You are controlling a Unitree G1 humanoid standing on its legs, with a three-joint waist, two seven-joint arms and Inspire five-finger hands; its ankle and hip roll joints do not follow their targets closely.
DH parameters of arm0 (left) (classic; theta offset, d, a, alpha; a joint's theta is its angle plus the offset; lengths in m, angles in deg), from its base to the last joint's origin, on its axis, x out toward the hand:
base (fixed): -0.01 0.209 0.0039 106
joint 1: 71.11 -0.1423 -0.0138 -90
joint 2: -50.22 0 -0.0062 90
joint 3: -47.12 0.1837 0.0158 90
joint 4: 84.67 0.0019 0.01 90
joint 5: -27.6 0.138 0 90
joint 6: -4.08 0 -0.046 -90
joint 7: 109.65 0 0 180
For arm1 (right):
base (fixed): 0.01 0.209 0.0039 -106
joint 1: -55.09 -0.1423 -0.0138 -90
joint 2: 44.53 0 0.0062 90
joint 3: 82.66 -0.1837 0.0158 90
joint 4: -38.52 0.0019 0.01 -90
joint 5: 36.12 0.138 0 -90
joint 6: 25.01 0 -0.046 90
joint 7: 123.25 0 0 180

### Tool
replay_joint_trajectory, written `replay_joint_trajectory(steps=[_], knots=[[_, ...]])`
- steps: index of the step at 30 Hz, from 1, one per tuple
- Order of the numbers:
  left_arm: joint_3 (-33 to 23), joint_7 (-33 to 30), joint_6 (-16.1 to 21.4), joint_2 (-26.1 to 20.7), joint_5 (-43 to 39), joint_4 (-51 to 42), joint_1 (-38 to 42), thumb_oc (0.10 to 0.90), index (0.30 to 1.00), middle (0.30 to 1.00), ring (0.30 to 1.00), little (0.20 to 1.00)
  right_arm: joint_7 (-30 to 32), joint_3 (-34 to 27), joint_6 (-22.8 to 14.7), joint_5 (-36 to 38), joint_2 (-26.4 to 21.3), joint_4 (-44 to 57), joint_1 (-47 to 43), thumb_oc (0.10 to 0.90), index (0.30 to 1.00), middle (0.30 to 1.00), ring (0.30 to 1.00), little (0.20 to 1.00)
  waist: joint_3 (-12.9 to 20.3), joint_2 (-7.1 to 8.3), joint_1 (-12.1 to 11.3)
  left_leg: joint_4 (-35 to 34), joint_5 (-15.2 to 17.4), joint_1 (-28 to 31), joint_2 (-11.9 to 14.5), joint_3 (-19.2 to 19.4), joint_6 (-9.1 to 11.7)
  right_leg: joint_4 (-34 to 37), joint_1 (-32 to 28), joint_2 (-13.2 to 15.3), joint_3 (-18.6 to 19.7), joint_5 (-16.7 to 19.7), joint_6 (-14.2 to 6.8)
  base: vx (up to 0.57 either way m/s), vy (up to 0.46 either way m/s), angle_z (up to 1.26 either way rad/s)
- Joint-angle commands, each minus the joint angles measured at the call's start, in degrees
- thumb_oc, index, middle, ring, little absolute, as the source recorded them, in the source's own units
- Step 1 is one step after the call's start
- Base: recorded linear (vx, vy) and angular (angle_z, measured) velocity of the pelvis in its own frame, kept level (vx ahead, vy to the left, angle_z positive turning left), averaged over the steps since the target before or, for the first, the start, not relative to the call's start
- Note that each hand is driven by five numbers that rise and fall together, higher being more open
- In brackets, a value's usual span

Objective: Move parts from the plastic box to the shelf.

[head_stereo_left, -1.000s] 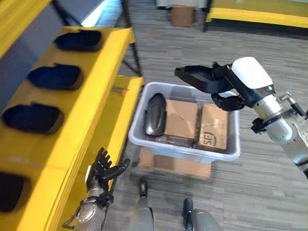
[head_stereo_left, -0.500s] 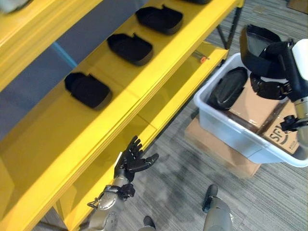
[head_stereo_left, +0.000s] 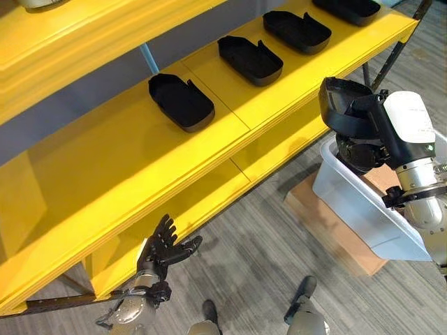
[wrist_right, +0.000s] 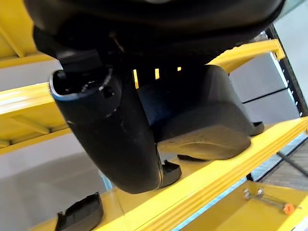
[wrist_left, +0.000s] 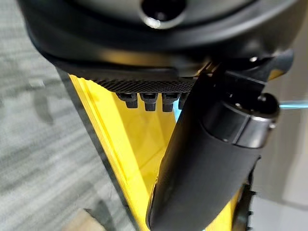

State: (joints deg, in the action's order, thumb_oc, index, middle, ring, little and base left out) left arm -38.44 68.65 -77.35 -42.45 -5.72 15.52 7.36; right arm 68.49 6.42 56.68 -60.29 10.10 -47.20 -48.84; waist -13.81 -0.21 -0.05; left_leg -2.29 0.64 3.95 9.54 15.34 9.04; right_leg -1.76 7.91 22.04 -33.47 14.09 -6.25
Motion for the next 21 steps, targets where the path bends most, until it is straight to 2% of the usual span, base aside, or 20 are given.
replay_joint_trajectory(steps=[1, 7, 9, 11, 13, 15, 16, 17, 19, 21], knots=[[-1.9, 1.0, 4.1, -2.3, 1.7, -5.3, 1.8, 0.9, 1.0, 1.0, 1.0, 1.0, 3.6, -4.8, -3.3, -0.2, -0.4, 6.6, -7.4, 0.4, 0.3, 0.3, 0.3, 0.3, 6.8, 3.05, -0.8, 0.3, 4.1, 1.7, 2.2, -0.2, -1.9, -2.1, -2.1, 4.8, 3.0, -0.1, -8.6, 0.02, 0.05, 0.03], [-2.1, 0.9, 4.3, -2.3, 2.3, -5.8, 2.1, 0.9, 1.0, 1.0, 1.0, 1.0, 3.2, -4.3, -3.4, -0.4, 0.4, 6.8, -8.0, 0.4, 0.3, 0.3, 0.3, 0.3, 7.3, 4.44, -1.2, 4.1, 6.6, 1.5, 1.3, -0.6, -2.7, -2.1, -2.9, 5.8, 3.4, 1.7, -8.8, 0.03, 0.059, 0.0], [-2.2, 0.8, 4.4, -2.4, 2.5, -6.0, 2.3, 0.9, 1.0, 1.0, 1.0, 1.0, 3.3, -4.2, -3.5, -0.3, 0.8, 7.1, -8.2, 0.4, 0.3, 0.3, 0.3, 0.3, 7.0, 4.9, -1.4, 6.6, 8.0, 0.6, 0.8, -0.8, -3.2, -2.0, -3.2, 6.4, 3.7, 2.7, -8.8, 0.01, 0.103, 0.0], [-2.7, 0.4, 4.5, -2.5, 2.6, -5.9, 2.5, 0.9, 1.0, 1.0, 1.0, 1.0, 3.4, -4.6, -3.4, -0.5, 0.9, 7.2, -8.2, 0.4, 0.3, 0.3, 0.3, 0.3, 5.9, 5.41, -1.8, 12.3, 10.5, -2.3, -0.3, -1.7, -4.2, -1.7, -3.7, 7.7, 3.9, 4.9, -8.8, -0.01, 0.141, -0.04], [-3.1, 0.2, 4.6, -2.7, 2.5, -6.1, 2.4, 0.9, 1.0, 1.0, 1.0, 1.0, 3.4, -4.9, -3.3, -0.9, 0.8, 7.5, -8.0, 0.4, 0.3, 0.3, 0.3, 0.3, 5.6, 5.51, -2.0, 14.3, 11.4, -3.7, -0.9, -2.1, -4.6, -1.4, -3.8, 8.4, 4.1, 6.4, -8.8, -0.01, 0.11, 0.01], [-3.6, -0.4, 4.8, -3.5, 2.9, -6.5, 2.6, 0.9, 1.0, 1.0, 1.0, 1.0, 3.8, -5.0, -3.0, -1.4, 1.4, 7.7, -8.4, 0.4, 0.3, 0.3, 0.3, 0.3, 4.6, 5.34, -2.4, 17.2, 13.2, -5.9, -3.1, -3.4, -6.6, -1.5, -3.6, 9.9, 4.9, 7.8, -8.8, -0.01, 0.317, 0.1], [-3.3, -0.9, 4.8, -4.1, 3.6, -6.2, 3.3, 0.9, 1.0, 1.0, 1.0, 1.0, 3.8, -4.8, -2.9, -1.6, 2.4, 7.4, -7.7, 0.4, 0.3, 0.3, 0.3, 0.3, 4.1, 4.93, -2.0, 16.1, 13.0, -6.0, -5.1, -4.5, -8.0, -3.8, -3.5, 11.1, 6.5, 8.3, -8.8, 0.01, 0.348, 0.26], [-3.2, -1.0, 4.8, -4.1, 3.6, -6.2, 3.3, 0.9, 1.0, 1.0, 1.0, 1.0, 3.8, -4.9, -3.0, -1.6, 2.5, 7.4, -7.6, 0.4, 0.3, 0.3, 0.3, 0.3, 4.1, 5.02, -1.9, 15.9, 12.9, -6.0, -5.2, -4.6, -8.1, -4.0, -3.4, 11.3, 6.6, 8.2, -8.8, 0.05, 0.296, 0.53], [-2.7, -1.2, 5.0, -4.5, 4.8, -6.3, 4.0, 0.9, 1.0, 1.0, 1.0, 1.0, 3.5, -5.5, -3.1, -1.7, 2.5, 7.5, -6.0, 0.4, 0.3, 0.3, 0.3, 0.3, 4.0, 4.82, -0.7, 13.1, 10.8, -5.3, -7.4, -5.3, -9.3, -7.3, -2.5, 12.5, 10.0, 8.7, -8.5, 0.04, 0.226, 0.59], [-2.4, -1.2, 5.3, -4.9, 4.9, -6.1, 5.0, 0.9, 1.0, 1.0, 1.0, 1.0, 3.2, -6.3, -3.5, -1.4, 1.7, 7.6, -5.0, 0.4, 0.3, 0.3, 0.3, 0.3, 4.0, 4.68, 1.5, 10.1, 9.7, -4.2, -8.4, -7.5, -9.5, -7.7, 0.2, 8.8, 18.7, 8.1, -7.4, 0.1, 0.163, 0.97]])
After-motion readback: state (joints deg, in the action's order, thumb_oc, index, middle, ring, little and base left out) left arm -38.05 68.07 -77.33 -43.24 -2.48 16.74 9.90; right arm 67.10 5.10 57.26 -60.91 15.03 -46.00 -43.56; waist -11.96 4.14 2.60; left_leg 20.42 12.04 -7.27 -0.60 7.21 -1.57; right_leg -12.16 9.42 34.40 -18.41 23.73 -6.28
